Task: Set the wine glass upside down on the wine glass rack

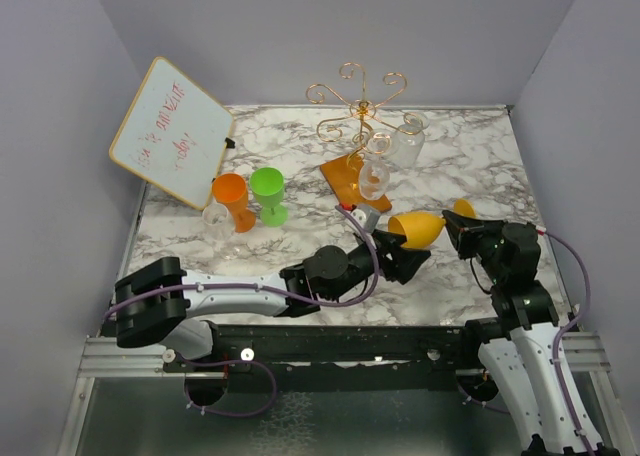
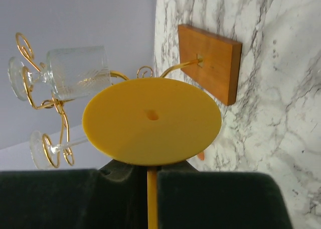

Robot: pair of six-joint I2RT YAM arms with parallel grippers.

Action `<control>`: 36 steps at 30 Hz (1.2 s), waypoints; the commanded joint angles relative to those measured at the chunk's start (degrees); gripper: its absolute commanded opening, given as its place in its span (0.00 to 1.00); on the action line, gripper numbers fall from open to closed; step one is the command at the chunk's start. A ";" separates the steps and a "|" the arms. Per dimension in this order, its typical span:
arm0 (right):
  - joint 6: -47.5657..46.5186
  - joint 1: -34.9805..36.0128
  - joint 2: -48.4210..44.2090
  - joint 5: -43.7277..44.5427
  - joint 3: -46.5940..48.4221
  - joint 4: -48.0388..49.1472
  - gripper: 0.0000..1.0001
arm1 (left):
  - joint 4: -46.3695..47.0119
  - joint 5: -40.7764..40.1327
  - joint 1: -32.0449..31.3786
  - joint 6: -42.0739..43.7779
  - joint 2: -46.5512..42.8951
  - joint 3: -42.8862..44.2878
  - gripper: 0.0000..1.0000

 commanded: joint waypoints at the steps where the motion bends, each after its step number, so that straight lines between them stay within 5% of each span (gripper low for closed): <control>1: -9.93 -0.06 -2.07 10.06 2.82 -0.87 0.01 | -5.02 -1.95 -0.45 -0.30 -4.24 -1.35 0.78; 9: -34.77 -0.07 -6.42 14.91 3.79 3.92 0.01 | -13.27 0.19 0.55 -1.29 -12.16 -4.57 0.90; 15: -47.77 -0.06 -9.34 14.46 2.83 3.62 0.01 | -41.11 -4.19 2.97 -3.62 -14.73 9.81 0.91; 23: -63.07 -0.07 -12.36 4.41 -0.08 11.08 0.01 | -54.24 21.34 12.73 -8.57 -8.20 20.89 0.99; 36: -79.22 -0.13 -14.29 -15.76 -1.06 22.66 0.01 | -51.11 31.38 15.51 -11.94 -9.84 26.14 0.99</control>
